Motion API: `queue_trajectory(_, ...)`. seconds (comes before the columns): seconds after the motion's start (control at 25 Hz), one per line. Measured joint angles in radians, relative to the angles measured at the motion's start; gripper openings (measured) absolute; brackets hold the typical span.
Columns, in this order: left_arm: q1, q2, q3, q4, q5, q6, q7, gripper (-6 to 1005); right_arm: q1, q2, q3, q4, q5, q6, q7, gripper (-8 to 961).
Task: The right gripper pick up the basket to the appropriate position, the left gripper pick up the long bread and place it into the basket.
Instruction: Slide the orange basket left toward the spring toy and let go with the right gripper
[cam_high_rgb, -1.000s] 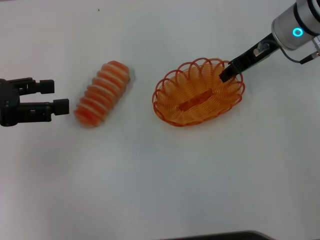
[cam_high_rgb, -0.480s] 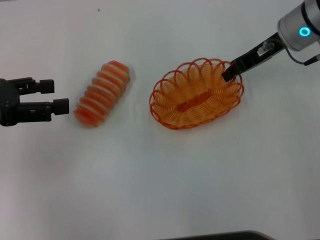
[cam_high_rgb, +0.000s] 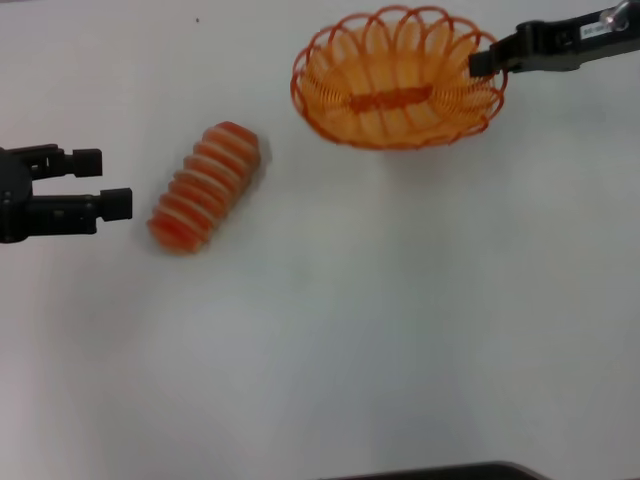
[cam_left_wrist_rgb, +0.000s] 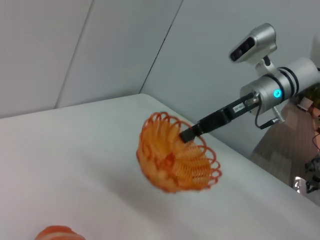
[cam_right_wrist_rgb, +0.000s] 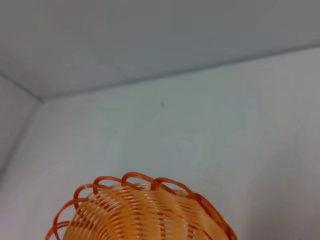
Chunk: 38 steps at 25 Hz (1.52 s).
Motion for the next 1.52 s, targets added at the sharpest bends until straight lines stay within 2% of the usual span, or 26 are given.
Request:
queue_trajectory(0.12,-0.005,-0.001,0.000,0.006,0.001,0.000,-0.003,872,-0.030,-0.012,0.026,0.023,0.064,-0.009,0.005,74)
queue_trajectory(0.24,-0.010,0.000,0.000,0.012,0.004,0.000,-0.004,872,-0.045,-0.012,0.043,0.057,0.084,-0.006,0.010,73)
queue_trajectory(0.72,-0.026,0.000,0.000,0.018,0.006,-0.007,-0.015,872,-0.054,0.045,0.008,0.140,0.034,0.137,0.043,72)
queue_trajectory(1.0,-0.029,-0.002,0.002,0.019,0.006,-0.009,-0.016,873,-0.029,0.052,-0.083,0.171,-0.005,0.192,0.039,72)
queue_trajectory(1.4,-0.022,-0.004,0.000,0.017,0.006,-0.009,-0.016,873,-0.017,0.058,-0.084,0.165,-0.003,0.185,0.051,71)
queue_trajectory(1.52,-0.018,-0.003,0.000,0.018,0.006,-0.008,-0.017,873,-0.033,0.048,-0.046,0.114,0.011,0.133,0.051,230)
